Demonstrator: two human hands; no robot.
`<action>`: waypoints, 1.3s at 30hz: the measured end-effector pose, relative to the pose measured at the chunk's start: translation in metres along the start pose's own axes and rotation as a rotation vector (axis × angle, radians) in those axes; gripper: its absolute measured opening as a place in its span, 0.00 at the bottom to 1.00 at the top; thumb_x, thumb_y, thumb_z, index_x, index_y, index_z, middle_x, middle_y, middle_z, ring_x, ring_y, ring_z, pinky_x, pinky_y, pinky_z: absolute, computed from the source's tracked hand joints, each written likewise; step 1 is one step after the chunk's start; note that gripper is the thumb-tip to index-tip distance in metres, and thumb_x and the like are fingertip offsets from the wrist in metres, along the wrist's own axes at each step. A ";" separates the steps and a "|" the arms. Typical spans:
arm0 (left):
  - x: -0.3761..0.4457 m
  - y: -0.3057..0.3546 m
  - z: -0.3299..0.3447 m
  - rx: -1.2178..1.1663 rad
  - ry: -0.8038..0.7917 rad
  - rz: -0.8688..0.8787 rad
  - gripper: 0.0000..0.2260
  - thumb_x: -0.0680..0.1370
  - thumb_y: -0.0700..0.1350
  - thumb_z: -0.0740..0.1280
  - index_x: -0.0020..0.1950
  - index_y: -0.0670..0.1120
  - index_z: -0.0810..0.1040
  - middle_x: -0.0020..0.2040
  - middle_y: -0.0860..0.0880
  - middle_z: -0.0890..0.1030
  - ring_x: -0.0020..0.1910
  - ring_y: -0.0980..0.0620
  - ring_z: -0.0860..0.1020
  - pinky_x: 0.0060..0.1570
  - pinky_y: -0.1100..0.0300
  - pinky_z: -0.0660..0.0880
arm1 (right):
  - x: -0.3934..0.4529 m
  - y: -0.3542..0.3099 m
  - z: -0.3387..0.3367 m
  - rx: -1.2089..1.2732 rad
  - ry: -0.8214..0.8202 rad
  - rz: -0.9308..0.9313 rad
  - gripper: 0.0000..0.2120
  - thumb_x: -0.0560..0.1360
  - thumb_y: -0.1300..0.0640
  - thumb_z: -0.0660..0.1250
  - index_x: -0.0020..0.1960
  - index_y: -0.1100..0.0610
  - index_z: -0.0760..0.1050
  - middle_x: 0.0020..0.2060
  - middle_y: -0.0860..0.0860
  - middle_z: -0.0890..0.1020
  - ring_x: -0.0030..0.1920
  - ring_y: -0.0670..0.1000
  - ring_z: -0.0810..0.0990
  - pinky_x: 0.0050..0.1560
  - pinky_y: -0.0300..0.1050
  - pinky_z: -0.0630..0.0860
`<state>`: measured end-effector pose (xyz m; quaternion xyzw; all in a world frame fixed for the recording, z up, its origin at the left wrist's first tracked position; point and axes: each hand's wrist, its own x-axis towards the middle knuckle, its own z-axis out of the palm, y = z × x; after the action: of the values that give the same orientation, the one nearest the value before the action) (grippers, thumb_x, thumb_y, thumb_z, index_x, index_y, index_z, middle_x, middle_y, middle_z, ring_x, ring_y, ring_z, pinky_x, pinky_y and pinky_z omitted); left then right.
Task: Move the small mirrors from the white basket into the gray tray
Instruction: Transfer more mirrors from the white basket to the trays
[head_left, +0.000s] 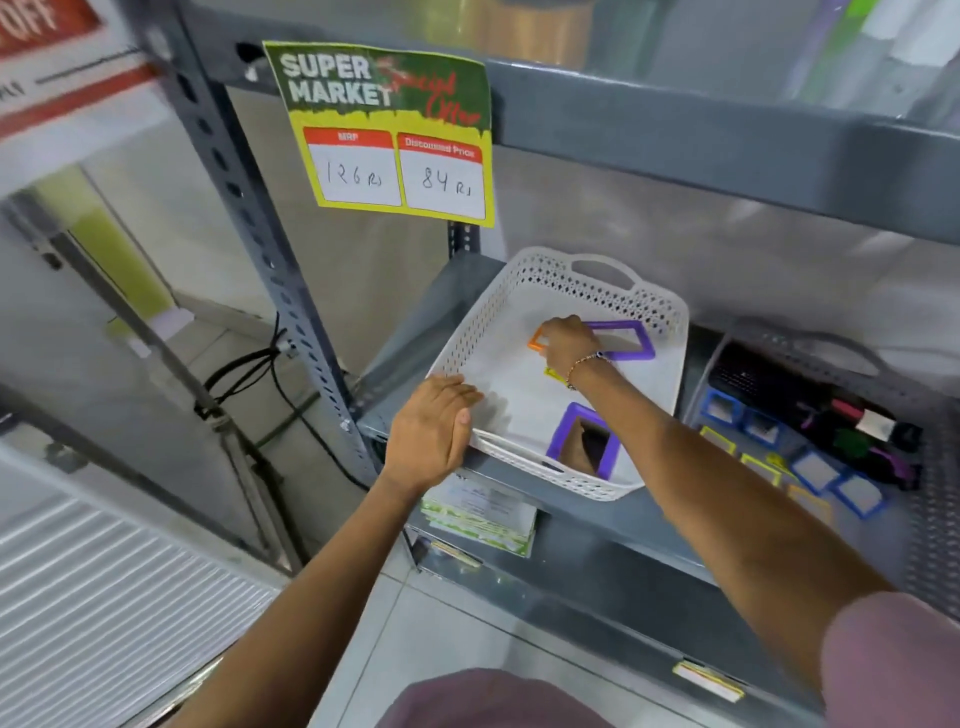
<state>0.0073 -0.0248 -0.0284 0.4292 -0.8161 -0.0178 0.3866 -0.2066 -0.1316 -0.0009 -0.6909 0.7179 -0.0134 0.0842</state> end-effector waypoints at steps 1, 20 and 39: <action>0.001 0.001 -0.001 -0.001 -0.004 0.004 0.25 0.83 0.47 0.47 0.51 0.38 0.82 0.49 0.43 0.83 0.56 0.46 0.76 0.63 0.51 0.70 | -0.002 -0.001 0.000 -0.006 0.005 -0.028 0.17 0.74 0.64 0.62 0.63 0.61 0.73 0.60 0.62 0.78 0.60 0.64 0.76 0.60 0.51 0.73; 0.041 0.196 0.042 -0.210 -0.141 0.122 0.27 0.83 0.51 0.43 0.67 0.37 0.74 0.66 0.41 0.76 0.68 0.44 0.71 0.71 0.58 0.57 | -0.199 0.198 -0.091 0.819 0.385 0.516 0.08 0.74 0.67 0.66 0.38 0.58 0.79 0.31 0.55 0.78 0.19 0.37 0.76 0.26 0.31 0.77; -0.006 0.211 0.106 -0.042 -0.236 0.272 0.25 0.84 0.48 0.46 0.59 0.38 0.80 0.55 0.43 0.82 0.59 0.42 0.77 0.68 0.53 0.62 | -0.259 0.223 -0.055 -0.027 -0.023 0.688 0.15 0.78 0.65 0.58 0.63 0.63 0.72 0.60 0.61 0.79 0.61 0.60 0.77 0.57 0.51 0.76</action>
<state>-0.2042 0.0801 -0.0299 0.3017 -0.9058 -0.0327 0.2957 -0.4271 0.1308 0.0500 -0.4096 0.9079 0.0332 0.0825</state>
